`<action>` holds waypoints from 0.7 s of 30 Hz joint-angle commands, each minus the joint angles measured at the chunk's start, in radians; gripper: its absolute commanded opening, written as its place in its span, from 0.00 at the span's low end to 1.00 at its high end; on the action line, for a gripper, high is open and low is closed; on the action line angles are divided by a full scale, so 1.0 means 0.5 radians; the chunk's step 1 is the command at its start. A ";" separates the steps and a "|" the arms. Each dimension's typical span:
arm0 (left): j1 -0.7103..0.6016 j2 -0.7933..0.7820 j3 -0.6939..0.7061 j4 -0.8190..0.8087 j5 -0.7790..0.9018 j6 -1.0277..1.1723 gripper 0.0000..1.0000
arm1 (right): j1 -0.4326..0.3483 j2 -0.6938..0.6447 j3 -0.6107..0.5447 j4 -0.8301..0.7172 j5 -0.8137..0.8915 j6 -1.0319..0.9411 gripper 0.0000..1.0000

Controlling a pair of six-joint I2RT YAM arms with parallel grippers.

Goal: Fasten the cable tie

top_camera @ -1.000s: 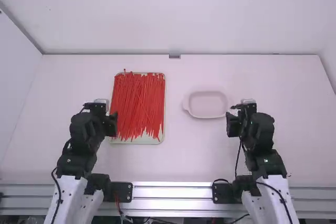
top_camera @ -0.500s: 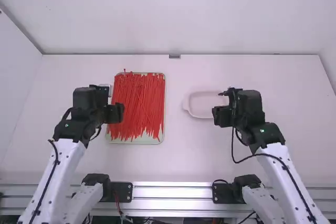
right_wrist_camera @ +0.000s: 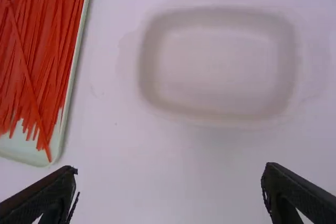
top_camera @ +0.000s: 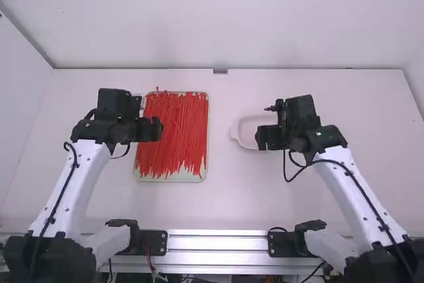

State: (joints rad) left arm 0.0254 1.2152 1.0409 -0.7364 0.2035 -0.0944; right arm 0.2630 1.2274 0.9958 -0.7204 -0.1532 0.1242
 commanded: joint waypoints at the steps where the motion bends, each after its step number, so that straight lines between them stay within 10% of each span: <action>1: 0.027 0.046 0.085 -0.002 0.036 -0.020 0.96 | 0.050 0.048 0.096 -0.024 -0.053 0.000 0.96; 21: 0.028 0.488 0.581 0.126 0.028 0.034 0.99 | 0.140 -0.201 0.141 -0.103 -0.066 0.021 0.98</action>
State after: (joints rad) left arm 0.0303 1.4002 1.2720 -0.6693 0.2096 -0.0883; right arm 0.3336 1.1603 1.0340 -0.7700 -0.1806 0.1287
